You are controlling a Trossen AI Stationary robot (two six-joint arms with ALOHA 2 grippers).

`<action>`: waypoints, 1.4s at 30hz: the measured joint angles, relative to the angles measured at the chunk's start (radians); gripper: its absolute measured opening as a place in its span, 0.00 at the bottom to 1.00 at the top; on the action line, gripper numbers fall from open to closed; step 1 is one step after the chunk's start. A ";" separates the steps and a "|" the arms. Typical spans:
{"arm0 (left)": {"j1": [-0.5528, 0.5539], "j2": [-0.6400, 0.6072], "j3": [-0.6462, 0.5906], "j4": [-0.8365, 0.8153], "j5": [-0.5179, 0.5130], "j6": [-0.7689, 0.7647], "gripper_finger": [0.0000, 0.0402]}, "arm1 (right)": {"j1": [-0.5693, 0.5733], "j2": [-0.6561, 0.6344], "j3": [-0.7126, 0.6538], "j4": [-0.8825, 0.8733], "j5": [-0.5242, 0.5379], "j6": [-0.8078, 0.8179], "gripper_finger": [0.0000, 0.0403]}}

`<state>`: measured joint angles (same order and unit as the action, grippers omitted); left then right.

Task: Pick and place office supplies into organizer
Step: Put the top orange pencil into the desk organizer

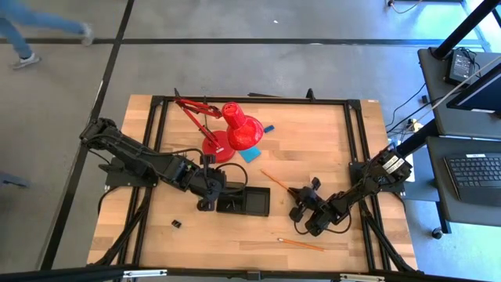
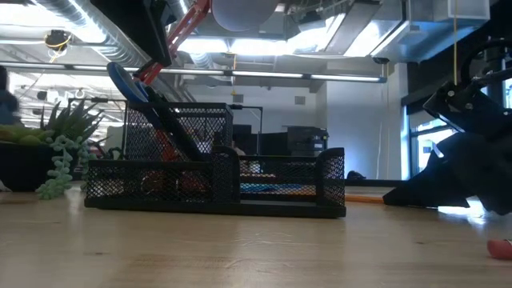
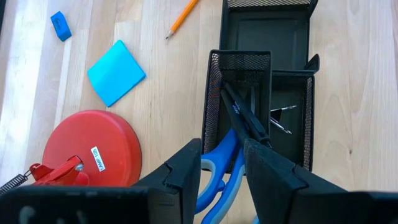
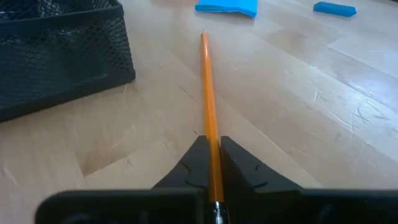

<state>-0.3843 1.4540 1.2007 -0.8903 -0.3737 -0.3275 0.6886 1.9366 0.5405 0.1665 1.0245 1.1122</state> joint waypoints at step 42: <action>0.000 0.000 0.000 0.014 0.043 -0.001 0.29 | -0.235 -0.671 0.456 -1.027 -0.485 -0.632 0.05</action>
<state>-0.3843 1.4540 1.2003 -0.8765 -0.3302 -0.3281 0.4541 1.2658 0.9968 -0.8602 0.5391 0.4798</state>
